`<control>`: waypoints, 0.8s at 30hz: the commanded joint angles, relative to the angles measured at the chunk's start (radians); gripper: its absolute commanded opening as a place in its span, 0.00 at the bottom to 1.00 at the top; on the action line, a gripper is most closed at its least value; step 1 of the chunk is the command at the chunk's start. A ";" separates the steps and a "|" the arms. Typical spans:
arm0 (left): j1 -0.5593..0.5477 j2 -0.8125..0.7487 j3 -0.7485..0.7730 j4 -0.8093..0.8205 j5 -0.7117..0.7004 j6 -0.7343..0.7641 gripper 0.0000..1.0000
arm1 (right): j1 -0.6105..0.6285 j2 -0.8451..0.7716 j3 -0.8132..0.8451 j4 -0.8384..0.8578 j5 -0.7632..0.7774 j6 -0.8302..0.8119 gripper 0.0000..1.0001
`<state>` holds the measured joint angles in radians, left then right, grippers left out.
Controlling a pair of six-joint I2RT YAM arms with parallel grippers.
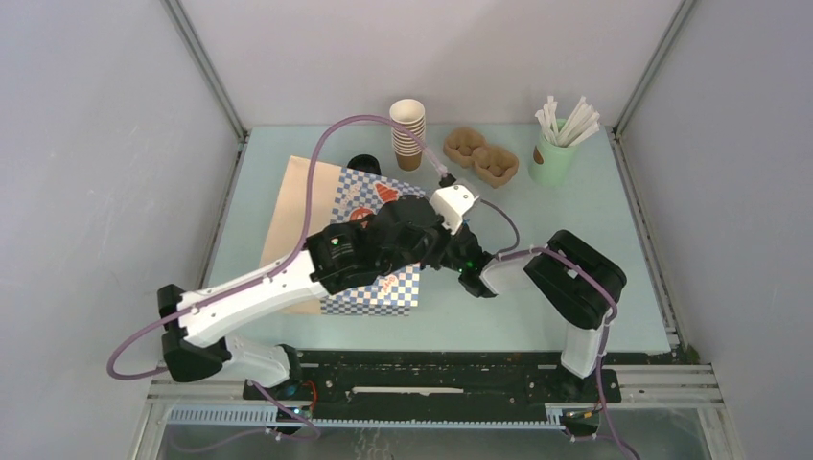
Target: Pack the takeout coffee
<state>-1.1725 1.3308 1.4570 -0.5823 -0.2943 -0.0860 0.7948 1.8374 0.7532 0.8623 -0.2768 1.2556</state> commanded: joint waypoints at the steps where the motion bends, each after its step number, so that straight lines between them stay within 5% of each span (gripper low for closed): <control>1: -0.022 0.065 0.075 0.068 0.068 -0.063 0.00 | 0.026 -0.008 -0.026 0.109 -0.032 0.020 0.14; 7: -0.023 0.136 0.186 -0.085 -0.026 -0.033 0.00 | 0.035 0.024 0.037 0.125 -0.052 0.029 0.15; 10: -0.019 0.057 0.033 0.063 -0.048 -0.062 0.00 | 0.010 -0.030 -0.092 0.158 0.000 0.024 0.15; 12: -0.021 0.149 0.109 0.143 0.095 -0.101 0.00 | 0.001 -0.004 -0.074 0.182 -0.022 0.031 0.15; 15: -0.025 0.299 0.344 -0.169 0.015 -0.078 0.00 | -0.004 -0.004 -0.090 0.213 -0.047 0.056 0.15; 17: -0.013 0.211 0.182 -0.093 -0.044 -0.061 0.00 | -0.012 -0.038 -0.127 0.187 0.001 0.026 0.15; 20: 0.015 0.127 0.007 0.126 0.112 -0.138 0.00 | 0.006 -0.010 -0.045 0.165 -0.037 0.017 0.14; 24: 0.011 0.139 0.084 -0.074 -0.010 -0.119 0.00 | -0.037 -0.066 -0.155 0.188 -0.030 0.013 0.15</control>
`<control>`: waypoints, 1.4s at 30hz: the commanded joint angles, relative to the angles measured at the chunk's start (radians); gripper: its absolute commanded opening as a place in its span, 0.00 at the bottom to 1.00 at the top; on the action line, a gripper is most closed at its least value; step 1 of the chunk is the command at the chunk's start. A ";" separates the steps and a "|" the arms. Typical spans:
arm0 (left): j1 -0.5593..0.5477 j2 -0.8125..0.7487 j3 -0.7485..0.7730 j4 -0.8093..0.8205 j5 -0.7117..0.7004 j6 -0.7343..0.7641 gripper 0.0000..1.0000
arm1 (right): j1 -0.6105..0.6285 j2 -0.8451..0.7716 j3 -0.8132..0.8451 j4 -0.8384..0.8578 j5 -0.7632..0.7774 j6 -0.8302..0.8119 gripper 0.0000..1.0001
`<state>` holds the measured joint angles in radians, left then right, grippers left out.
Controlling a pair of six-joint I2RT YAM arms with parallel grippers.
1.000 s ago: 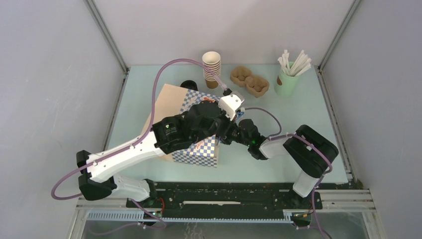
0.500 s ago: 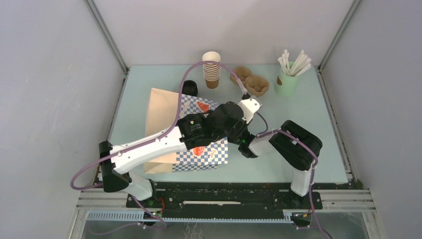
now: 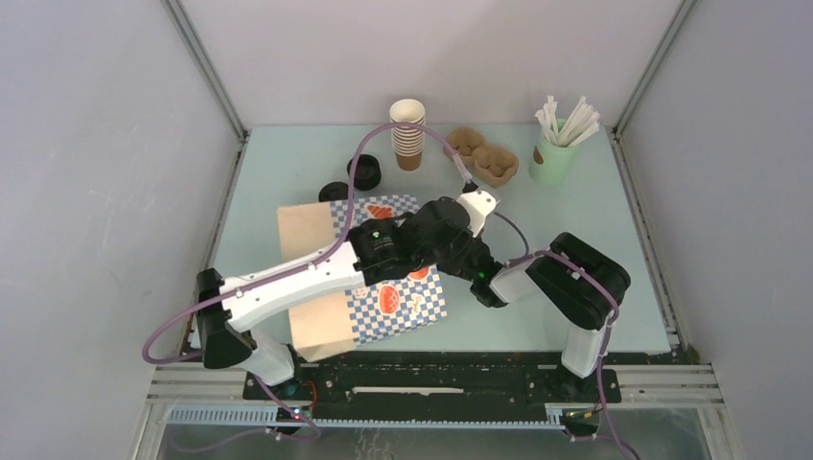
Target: Pack the takeout coffee
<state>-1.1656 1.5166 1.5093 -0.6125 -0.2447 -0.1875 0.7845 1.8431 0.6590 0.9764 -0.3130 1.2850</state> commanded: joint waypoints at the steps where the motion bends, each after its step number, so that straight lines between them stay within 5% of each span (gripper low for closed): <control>1: 0.007 -0.098 -0.018 -0.058 -0.104 0.005 0.00 | -0.050 -0.097 -0.125 0.083 0.009 -0.032 0.15; 6: 0.110 -0.349 -0.358 0.203 0.035 -0.011 0.00 | -0.053 -0.189 -0.188 -0.022 0.091 -0.132 0.15; 10: 0.127 -0.383 -0.482 0.366 0.106 0.026 0.00 | -0.044 -0.251 -0.191 -0.150 0.177 -0.207 0.21; 18: 0.127 -0.487 -0.583 0.406 0.190 0.085 0.00 | -0.048 -0.596 -0.183 -0.713 0.294 -0.400 0.56; 23: 0.130 -0.461 -0.466 0.343 0.198 0.206 0.00 | -0.082 -0.840 -0.173 -0.933 0.311 -0.488 0.72; 30: 0.138 -0.237 -0.188 0.298 0.230 0.353 0.00 | -0.099 -0.843 -0.162 -0.950 0.234 -0.448 0.74; 34: 0.137 -0.152 -0.076 0.296 0.287 0.396 0.00 | -0.049 -0.836 -0.174 -0.963 0.283 -0.423 0.72; 38: 0.138 -0.085 -0.006 0.297 0.327 0.416 0.00 | 0.006 -0.858 -0.227 -0.905 0.294 -0.349 0.55; 42: 0.137 -0.027 0.031 0.311 0.341 0.402 0.00 | 0.117 -0.845 -0.236 -0.834 0.414 -0.276 0.52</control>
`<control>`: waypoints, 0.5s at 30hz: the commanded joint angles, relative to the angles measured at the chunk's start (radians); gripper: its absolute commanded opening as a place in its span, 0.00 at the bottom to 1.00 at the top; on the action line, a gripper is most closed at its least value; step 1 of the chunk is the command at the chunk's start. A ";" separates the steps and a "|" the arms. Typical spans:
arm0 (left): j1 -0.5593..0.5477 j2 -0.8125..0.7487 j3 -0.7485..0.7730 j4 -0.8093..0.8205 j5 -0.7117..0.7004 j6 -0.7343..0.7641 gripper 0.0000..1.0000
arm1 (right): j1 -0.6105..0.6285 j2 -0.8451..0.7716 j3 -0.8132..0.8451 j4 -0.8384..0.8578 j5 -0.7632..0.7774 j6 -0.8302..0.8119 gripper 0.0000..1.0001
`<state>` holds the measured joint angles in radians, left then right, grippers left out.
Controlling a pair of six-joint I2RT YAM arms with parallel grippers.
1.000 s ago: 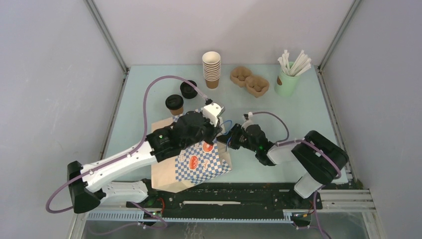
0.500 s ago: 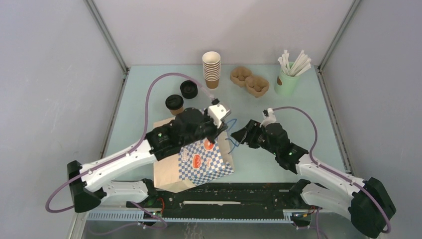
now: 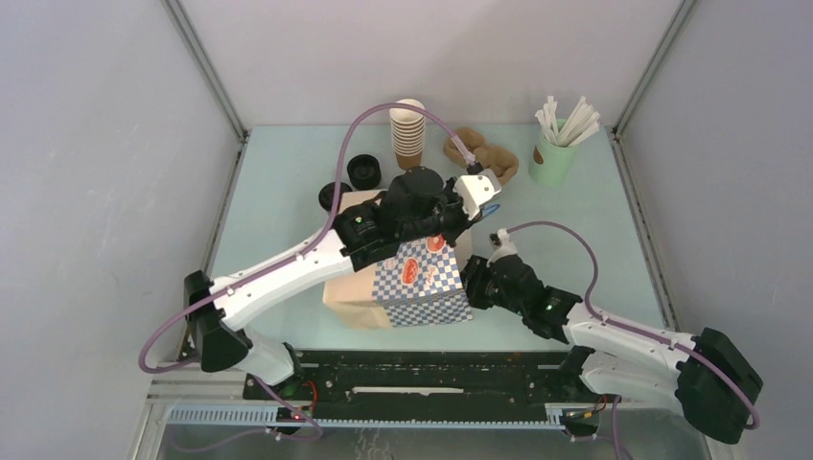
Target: Pack the takeout coffee
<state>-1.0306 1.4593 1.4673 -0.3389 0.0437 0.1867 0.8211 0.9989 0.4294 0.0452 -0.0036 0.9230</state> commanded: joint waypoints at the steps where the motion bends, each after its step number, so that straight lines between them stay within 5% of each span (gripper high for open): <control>1: 0.001 0.039 0.076 0.039 0.064 0.021 0.00 | 0.104 0.013 -0.006 0.146 0.112 0.096 0.53; 7: -0.012 -0.030 -0.024 0.020 0.122 -0.008 0.00 | 0.161 0.120 0.018 0.261 0.089 0.097 0.55; 15: -0.019 -0.261 -0.345 0.137 0.103 -0.126 0.00 | 0.050 -0.140 -0.125 0.145 0.167 0.118 0.67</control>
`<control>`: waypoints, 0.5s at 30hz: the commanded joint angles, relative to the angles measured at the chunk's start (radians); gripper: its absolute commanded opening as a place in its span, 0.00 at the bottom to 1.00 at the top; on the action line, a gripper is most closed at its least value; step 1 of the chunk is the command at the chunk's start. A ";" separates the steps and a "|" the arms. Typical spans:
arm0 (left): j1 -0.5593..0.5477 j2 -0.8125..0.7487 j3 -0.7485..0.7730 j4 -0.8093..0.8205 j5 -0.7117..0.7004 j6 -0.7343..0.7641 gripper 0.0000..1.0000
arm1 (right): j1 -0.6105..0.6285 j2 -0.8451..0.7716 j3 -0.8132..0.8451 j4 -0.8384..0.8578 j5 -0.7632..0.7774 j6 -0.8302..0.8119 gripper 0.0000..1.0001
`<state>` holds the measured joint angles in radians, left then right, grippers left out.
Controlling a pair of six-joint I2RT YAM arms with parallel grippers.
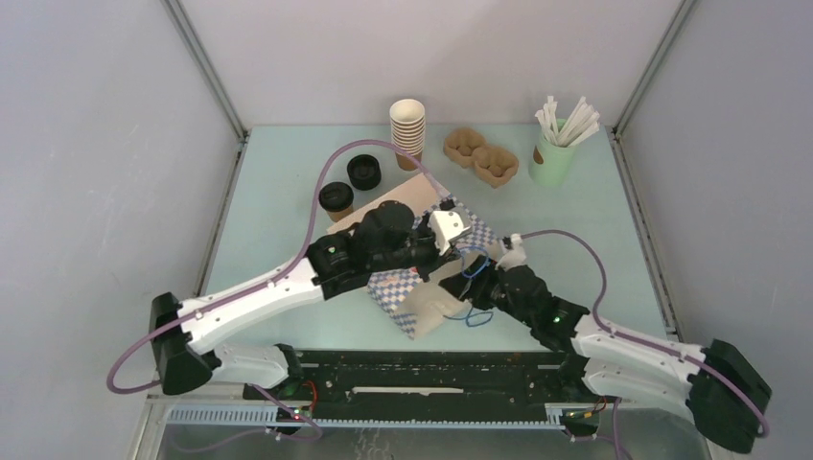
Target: Pack the takeout coffee
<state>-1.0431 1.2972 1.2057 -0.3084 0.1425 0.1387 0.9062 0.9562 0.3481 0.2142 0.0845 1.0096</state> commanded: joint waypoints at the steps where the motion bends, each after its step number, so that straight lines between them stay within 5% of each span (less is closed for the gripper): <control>1: -0.007 -0.108 -0.096 0.120 -0.002 -0.096 0.00 | -0.050 -0.109 -0.053 -0.020 0.082 0.042 0.68; 15: -0.043 -0.020 -0.015 0.165 -0.047 -0.167 0.00 | -0.095 0.251 -0.085 0.440 0.194 0.237 0.67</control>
<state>-1.0737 1.2579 1.1267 -0.1963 0.1150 0.0124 0.8162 1.0927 0.2710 0.4126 0.1814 1.1893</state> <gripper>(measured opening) 0.014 0.683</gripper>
